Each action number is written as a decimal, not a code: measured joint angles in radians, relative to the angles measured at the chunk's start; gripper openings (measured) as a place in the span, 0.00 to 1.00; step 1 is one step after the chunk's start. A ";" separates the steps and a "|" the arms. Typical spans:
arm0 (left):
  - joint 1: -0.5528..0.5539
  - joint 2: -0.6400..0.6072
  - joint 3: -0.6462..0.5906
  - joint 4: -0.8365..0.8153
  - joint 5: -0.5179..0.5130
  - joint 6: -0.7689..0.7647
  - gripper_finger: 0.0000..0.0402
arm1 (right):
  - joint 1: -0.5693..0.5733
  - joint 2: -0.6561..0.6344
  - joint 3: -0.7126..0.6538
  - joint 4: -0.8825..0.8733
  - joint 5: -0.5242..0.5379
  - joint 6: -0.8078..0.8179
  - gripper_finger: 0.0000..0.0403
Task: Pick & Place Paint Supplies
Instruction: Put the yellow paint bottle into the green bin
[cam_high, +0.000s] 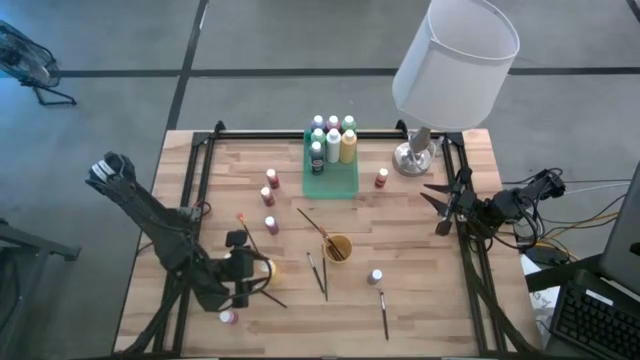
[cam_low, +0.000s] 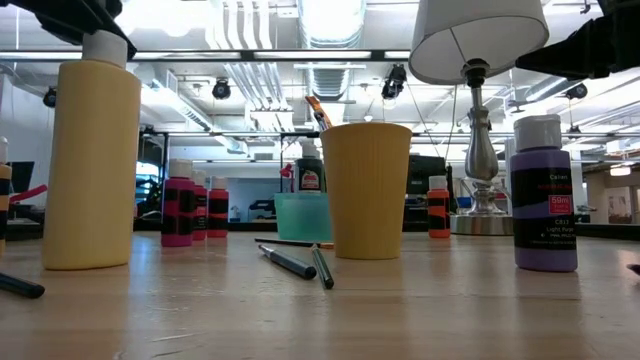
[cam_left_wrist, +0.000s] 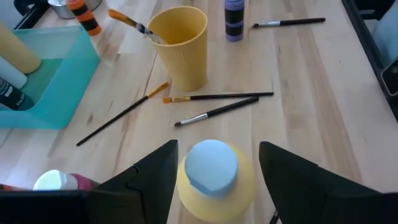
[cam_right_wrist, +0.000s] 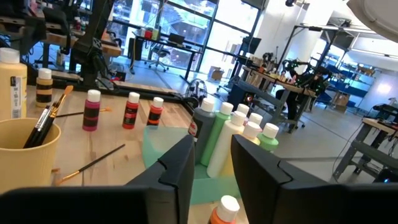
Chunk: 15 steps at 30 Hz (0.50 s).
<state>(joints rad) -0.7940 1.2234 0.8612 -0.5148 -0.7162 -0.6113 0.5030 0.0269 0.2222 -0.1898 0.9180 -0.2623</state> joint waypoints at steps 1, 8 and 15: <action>0.004 0.001 0.000 0.000 0.000 -0.002 0.57 | 0.000 0.000 0.000 0.000 0.000 0.000 0.24; 0.029 0.015 -0.005 -0.001 0.009 -0.027 0.57 | 0.000 0.000 0.000 0.000 0.000 0.000 0.18; 0.034 0.015 -0.044 0.015 0.007 -0.097 0.57 | 0.000 0.000 0.000 0.000 0.000 0.000 0.13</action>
<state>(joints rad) -0.7605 1.2388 0.8173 -0.4996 -0.7088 -0.7082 0.5031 0.0268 0.2218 -0.1898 0.9179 -0.2623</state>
